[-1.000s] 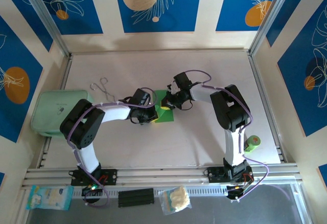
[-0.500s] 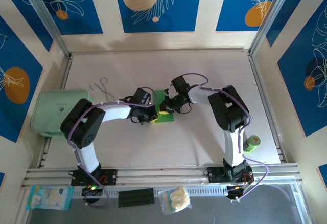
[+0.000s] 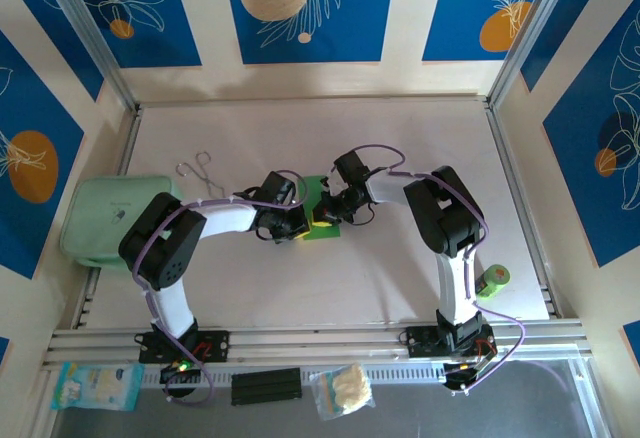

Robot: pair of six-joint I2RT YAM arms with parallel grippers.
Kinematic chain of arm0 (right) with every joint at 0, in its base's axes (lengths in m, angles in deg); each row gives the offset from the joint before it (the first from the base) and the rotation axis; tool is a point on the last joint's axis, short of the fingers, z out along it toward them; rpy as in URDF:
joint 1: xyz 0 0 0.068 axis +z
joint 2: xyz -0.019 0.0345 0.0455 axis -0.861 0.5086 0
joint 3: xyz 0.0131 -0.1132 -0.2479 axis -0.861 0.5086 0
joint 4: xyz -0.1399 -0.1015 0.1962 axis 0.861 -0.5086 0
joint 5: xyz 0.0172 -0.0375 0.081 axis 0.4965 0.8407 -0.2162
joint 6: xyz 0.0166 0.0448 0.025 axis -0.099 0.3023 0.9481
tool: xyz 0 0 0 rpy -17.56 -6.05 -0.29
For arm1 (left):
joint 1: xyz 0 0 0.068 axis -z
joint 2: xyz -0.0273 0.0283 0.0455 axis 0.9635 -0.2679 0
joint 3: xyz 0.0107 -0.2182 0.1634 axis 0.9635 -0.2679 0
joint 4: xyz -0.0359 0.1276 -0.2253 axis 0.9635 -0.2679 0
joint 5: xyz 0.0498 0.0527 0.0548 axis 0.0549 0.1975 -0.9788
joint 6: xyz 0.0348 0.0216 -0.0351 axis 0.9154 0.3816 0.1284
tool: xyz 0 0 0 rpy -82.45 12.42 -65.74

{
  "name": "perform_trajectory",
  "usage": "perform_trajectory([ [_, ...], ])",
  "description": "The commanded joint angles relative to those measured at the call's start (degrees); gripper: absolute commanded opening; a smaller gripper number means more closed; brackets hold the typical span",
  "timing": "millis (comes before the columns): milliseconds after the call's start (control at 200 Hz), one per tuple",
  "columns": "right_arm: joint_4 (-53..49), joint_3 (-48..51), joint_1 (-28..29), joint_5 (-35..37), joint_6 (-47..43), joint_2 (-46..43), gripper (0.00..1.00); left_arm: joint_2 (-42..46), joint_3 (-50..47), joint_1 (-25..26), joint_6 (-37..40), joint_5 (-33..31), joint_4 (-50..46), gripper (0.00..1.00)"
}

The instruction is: Fold a paper plane with a square sheet of paper (pick it up from the middle)

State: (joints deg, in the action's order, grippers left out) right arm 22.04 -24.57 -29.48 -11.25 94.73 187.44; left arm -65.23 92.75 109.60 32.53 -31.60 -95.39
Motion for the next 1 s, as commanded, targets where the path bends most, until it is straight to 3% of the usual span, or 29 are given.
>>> perform_trajectory([
  [0, 1.16, 1.53, -0.96, 5.86, -2.76, 0.63, 0.01, -2.89, -2.2, 0.2, -0.98, -2.34, -8.36, 0.0],
  [375, 5.16, 2.12, -6.03, 5.92, 2.72, -0.79, 0.02, -2.8, -4.22, 0.2, -1.46, -2.06, -8.17, 0.0],
  [995, -3.25, -5.62, -10.52, 9.75, 9.28, -0.99, 0.0, -2.53, -3.5, 0.21, -0.86, -1.46, -7.82, 0.0],
])
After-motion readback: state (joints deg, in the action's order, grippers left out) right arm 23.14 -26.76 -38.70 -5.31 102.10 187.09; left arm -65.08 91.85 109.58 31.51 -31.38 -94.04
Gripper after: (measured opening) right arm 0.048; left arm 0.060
